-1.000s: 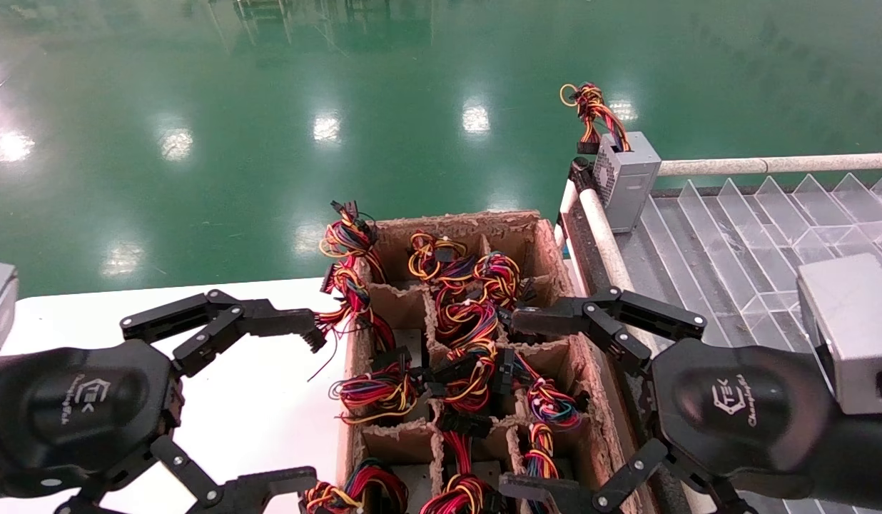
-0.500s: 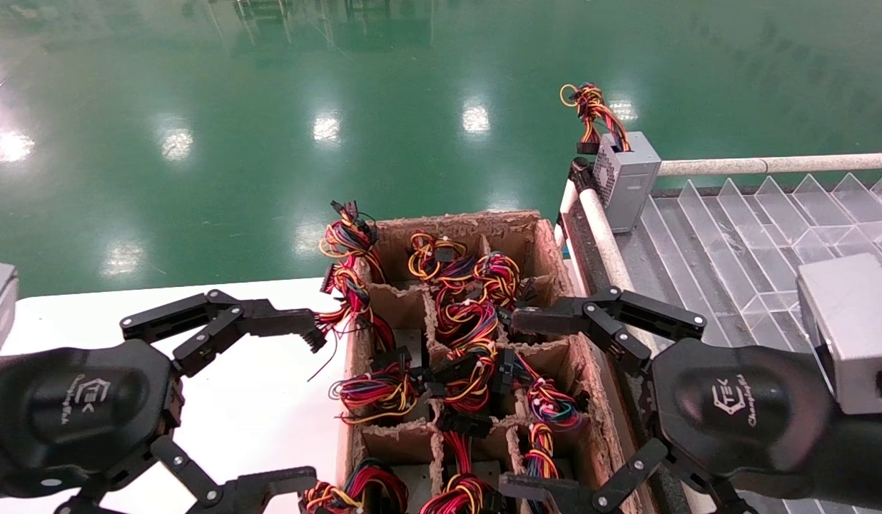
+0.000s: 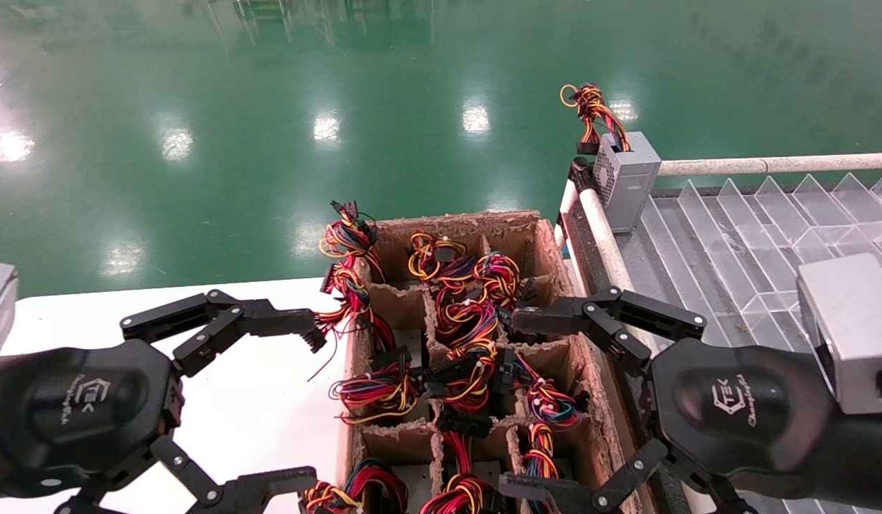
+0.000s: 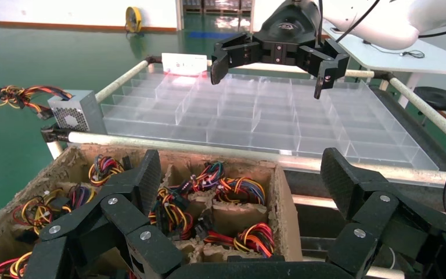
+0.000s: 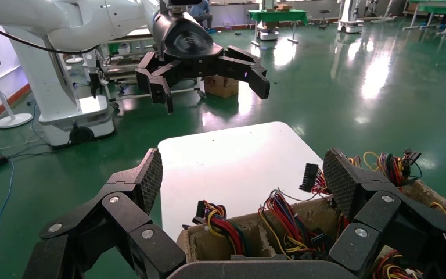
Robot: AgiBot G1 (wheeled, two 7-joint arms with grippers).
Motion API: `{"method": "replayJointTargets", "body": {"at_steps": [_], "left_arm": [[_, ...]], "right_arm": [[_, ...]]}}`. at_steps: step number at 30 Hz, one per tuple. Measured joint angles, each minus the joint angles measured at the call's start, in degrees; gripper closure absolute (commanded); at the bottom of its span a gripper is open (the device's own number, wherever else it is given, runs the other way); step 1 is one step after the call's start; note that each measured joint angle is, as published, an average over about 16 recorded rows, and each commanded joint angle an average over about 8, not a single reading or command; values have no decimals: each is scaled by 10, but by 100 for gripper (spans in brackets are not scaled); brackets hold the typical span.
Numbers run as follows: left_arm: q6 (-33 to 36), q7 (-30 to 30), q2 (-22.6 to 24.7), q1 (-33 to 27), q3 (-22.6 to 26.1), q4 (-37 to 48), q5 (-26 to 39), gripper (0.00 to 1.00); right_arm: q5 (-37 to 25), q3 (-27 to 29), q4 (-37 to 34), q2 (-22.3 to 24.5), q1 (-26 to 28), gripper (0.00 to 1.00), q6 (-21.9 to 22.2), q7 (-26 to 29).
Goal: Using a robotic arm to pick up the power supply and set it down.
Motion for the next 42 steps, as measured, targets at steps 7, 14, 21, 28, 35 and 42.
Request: {"method": "replayJointTargets", "body": {"at_steps": [7,14,21,28,35,42], "left_arm": [[0,0,0,0,0,0,0,0],[0,0,0,0,0,0,0,0],[0,0,0,0,0,0,0,0],[0,0,0,0,0,0,0,0],[0,0,0,0,0,0,0,0],[0,0,0,0,0,0,0,0]], "right_arm": [[0,0,0,0,0,0,0,0],[0,0,0,0,0,0,0,0],[0,0,0,0,0,0,0,0],[0,0,0,0,0,0,0,0],[0,0,0,0,0,0,0,0],[0,0,0,0,0,0,0,0]]}}
